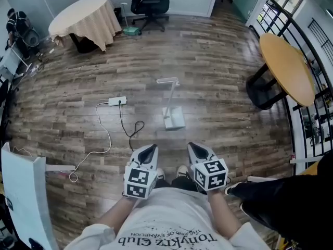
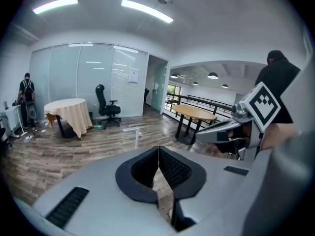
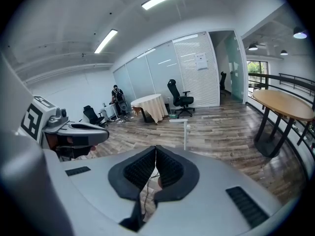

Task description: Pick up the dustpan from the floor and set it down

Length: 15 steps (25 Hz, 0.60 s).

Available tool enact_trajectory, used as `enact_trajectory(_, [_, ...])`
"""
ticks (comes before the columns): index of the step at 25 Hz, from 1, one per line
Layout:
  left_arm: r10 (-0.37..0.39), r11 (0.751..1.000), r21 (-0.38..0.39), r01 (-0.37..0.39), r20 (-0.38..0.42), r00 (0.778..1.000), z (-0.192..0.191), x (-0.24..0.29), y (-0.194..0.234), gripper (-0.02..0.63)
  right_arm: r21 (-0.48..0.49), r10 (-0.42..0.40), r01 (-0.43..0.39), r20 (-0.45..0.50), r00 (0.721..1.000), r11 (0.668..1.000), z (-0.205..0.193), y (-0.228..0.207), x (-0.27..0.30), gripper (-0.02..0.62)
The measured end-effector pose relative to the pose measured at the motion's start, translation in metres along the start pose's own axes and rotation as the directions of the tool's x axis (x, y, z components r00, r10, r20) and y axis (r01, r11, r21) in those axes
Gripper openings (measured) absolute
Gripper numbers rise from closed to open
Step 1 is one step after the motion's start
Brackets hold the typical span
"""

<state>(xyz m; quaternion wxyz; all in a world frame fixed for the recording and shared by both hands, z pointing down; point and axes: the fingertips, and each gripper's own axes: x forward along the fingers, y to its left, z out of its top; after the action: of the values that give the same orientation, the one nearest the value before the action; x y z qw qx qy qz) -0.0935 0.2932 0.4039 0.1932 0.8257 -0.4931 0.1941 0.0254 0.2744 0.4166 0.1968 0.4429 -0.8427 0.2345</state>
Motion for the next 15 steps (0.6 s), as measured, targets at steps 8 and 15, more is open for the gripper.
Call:
enact_trajectory(8, [-0.055, 0.998, -0.011, 0.055, -0.024, 0.998, -0.012, 0.001, 0.004, 0.025, 0.026, -0.045, 0.045, 0.009, 0.999, 0.999, -0.005, -0.003, 0.002, 0.026])
enact_trajectory(15, [-0.031, 0.999, -0.035, 0.031, -0.017, 0.999, 0.004, 0.027, 0.025, 0.025, 0.035, -0.035, 0.035, 0.009, 0.999, 0.999, 0.006, -0.020, 0.024, 0.026])
